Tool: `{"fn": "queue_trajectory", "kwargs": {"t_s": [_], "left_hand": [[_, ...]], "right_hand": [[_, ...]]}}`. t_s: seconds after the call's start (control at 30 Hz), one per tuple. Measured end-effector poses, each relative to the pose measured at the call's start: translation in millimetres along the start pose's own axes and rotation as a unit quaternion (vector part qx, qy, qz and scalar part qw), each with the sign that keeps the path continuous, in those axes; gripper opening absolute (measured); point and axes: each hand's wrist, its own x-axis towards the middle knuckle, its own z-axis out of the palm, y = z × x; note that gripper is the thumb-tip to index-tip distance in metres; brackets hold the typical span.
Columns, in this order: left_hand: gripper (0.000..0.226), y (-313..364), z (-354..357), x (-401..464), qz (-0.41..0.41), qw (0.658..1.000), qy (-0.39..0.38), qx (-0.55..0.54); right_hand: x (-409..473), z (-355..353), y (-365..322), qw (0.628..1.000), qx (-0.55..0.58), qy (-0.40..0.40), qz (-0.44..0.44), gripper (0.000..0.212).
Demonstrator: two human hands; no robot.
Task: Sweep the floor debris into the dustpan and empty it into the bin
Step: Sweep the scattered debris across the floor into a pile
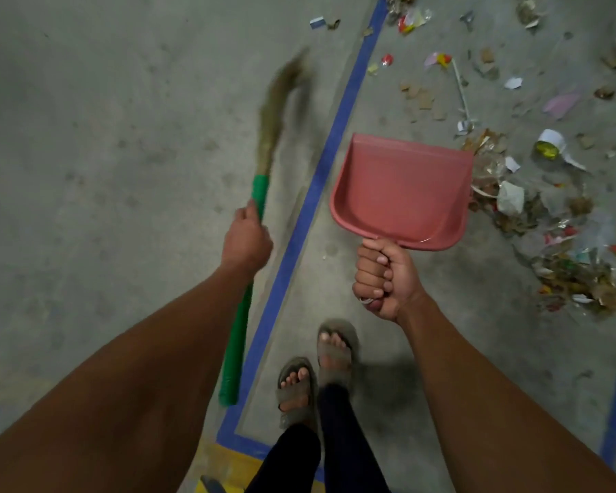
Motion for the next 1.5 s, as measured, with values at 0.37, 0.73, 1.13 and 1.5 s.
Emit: {"fn": "queue_trajectory", "kwargs": {"t_s": [0.37, 0.73, 1.13, 1.5], "left_hand": [[0.044, 60.6, 24.1, 70.8, -0.153, 0.985, -0.074, -0.014], [0.066, 196.3, 74.8, 120.0, 0.267, 0.917, -0.279, 0.098], [0.066, 142.9, -34.4, 183.9, 0.052, 0.998, 0.02, 0.006], [0.042, 131.4, -53.6, 303.5, -0.189, 0.979, -0.016, -0.073]], "right_hand": [[41.9, -11.9, -69.2, 1.0, 0.02, -0.009, 0.007, 0.042], [23.0, -36.8, -156.1, 0.996, 0.029, 0.081, -0.035, 0.042], [73.8, 31.7, -210.0, 0.999, 0.027, 0.023, -0.015, 0.043], [126.4, 44.1, -251.0, 0.999, 0.017, 0.027, 0.002, 0.044]]}}
